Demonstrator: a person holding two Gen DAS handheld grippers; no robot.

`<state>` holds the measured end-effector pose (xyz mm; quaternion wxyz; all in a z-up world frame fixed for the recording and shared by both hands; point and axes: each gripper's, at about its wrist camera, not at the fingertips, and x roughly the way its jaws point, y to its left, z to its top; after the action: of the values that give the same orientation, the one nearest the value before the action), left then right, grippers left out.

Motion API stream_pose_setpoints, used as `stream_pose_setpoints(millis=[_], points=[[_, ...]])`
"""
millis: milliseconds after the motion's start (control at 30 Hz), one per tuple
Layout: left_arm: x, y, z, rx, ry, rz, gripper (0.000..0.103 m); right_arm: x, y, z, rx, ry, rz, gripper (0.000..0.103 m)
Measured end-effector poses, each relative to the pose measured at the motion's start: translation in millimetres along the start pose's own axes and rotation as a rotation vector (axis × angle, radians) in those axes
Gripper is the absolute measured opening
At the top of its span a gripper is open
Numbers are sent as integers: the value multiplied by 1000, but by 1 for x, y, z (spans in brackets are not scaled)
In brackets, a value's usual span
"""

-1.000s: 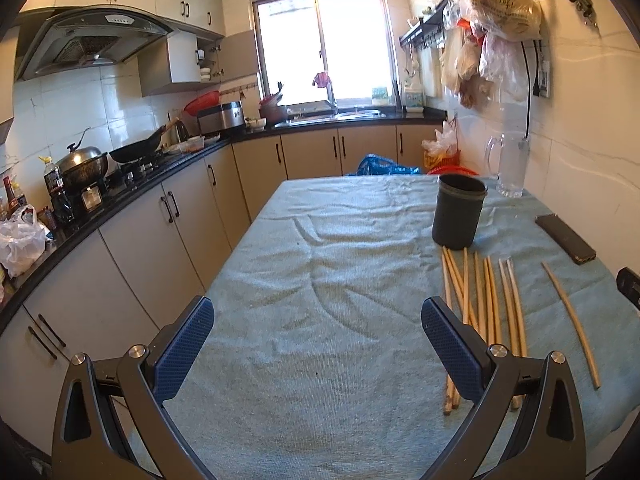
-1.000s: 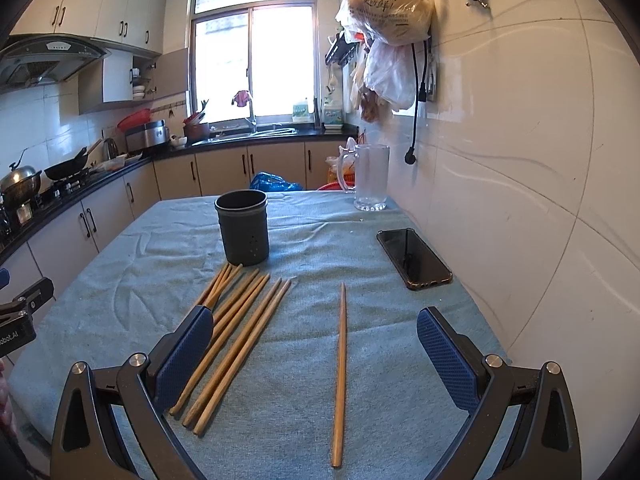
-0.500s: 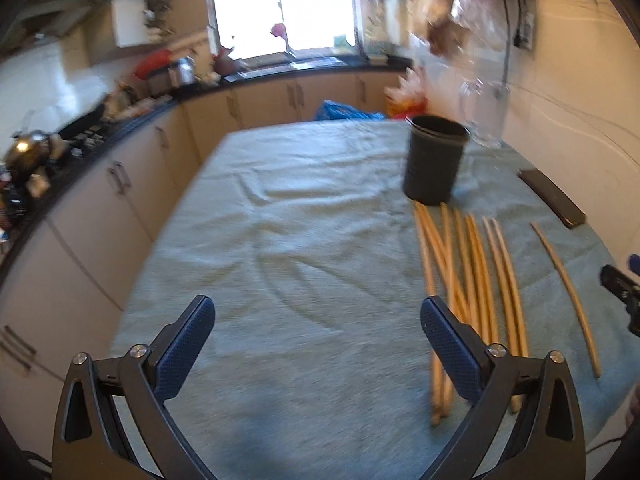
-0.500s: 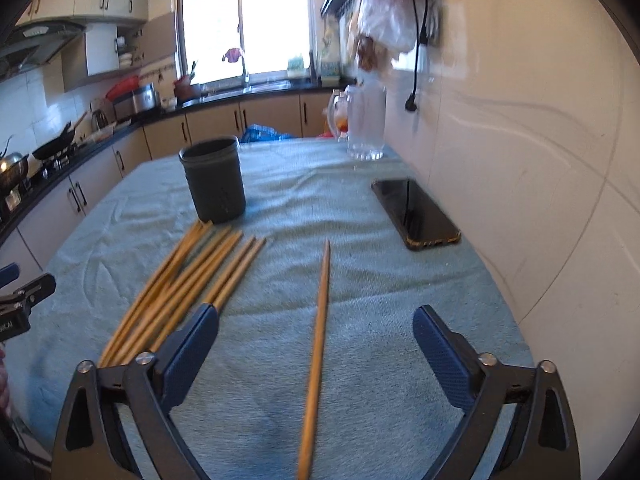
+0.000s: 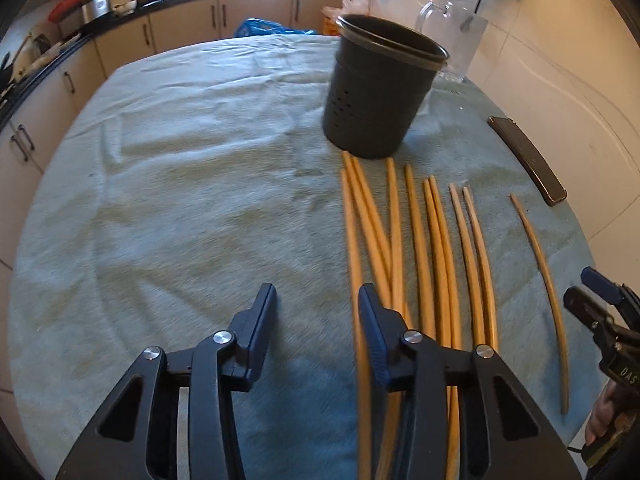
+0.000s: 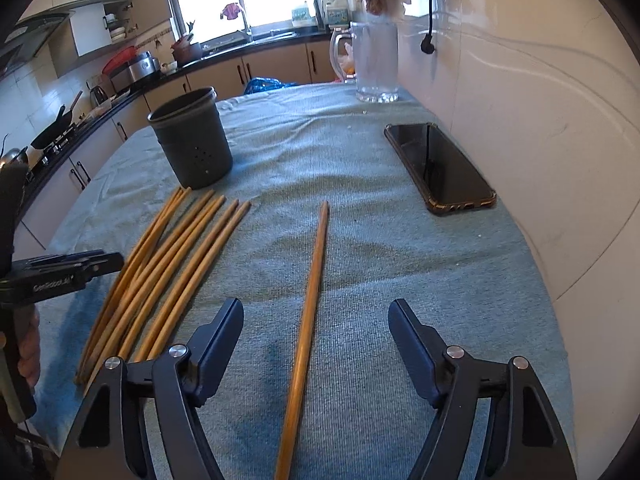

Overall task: Organize utensils
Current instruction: 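Close the left tool on one chopstick while the right tool grasps another, then lift the left tool's chopstick upright over the holder while the right tool lifts its own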

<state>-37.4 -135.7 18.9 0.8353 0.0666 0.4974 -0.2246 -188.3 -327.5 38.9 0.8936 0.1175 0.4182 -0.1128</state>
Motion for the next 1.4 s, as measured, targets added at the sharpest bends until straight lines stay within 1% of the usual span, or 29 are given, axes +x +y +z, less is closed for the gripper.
stream_pose_setpoints(millis=[67, 100, 167, 200, 233, 267, 333, 400, 567, 633, 733, 900, 1000, 1067, 1100, 1167, 1233, 1300, 1400], points=[[5, -5, 4, 19, 5, 0, 39, 5, -1, 1, 9, 13, 5, 78], [6, -8, 5, 28, 3, 10, 36, 7, -1, 2, 14, 19, 9, 78], [9, -13, 8, 52, 2, 41, 22, 12, -2, 3, 17, 32, 12, 75], [10, -13, 9, 56, 5, 55, 9, 15, -1, 4, 14, 39, 10, 71], [10, -11, 10, 44, 11, 61, 7, 18, 0, 5, 8, 47, 9, 64], [11, -8, 11, 34, 16, 55, 7, 20, 1, 5, 3, 55, 5, 59], [8, 1, 11, 6, 26, 59, 7, 27, 2, 7, -5, 80, -7, 40], [7, 7, 11, -13, 44, 64, 7, 29, 0, 9, -7, 90, -9, 34], [6, 19, 16, -28, 97, 43, 7, 37, -5, 21, -2, 135, 4, 35], [8, 20, 20, -21, 106, 58, 7, 42, -5, 26, -7, 157, 2, 34], [15, 17, 31, -1, 121, 78, 7, 51, -3, 39, -22, 216, -4, 35], [25, 14, 44, 21, 135, 88, 7, 66, 2, 57, -67, 307, -21, 35], [27, 11, 47, 32, 126, 87, 7, 73, 5, 65, -96, 334, -32, 34], [27, 10, 46, 38, 106, 82, 6, 75, 7, 67, -108, 322, -42, 20], [25, 11, 43, 36, 94, 80, 6, 76, 8, 68, -104, 311, -34, 11], [19, 14, 40, 6, 72, 71, 6, 76, 6, 69, -75, 294, -12, 7], [4, 16, 37, -20, 32, 59, 6, 71, 1, 68, -35, 261, 39, 7], [-17, 16, 35, -22, -19, 59, 6, 64, 1, 68, -22, 226, 54, 7], [-55, 11, 30, -11, -101, 54, 6, 39, 3, 68, -11, 144, 97, 7]])
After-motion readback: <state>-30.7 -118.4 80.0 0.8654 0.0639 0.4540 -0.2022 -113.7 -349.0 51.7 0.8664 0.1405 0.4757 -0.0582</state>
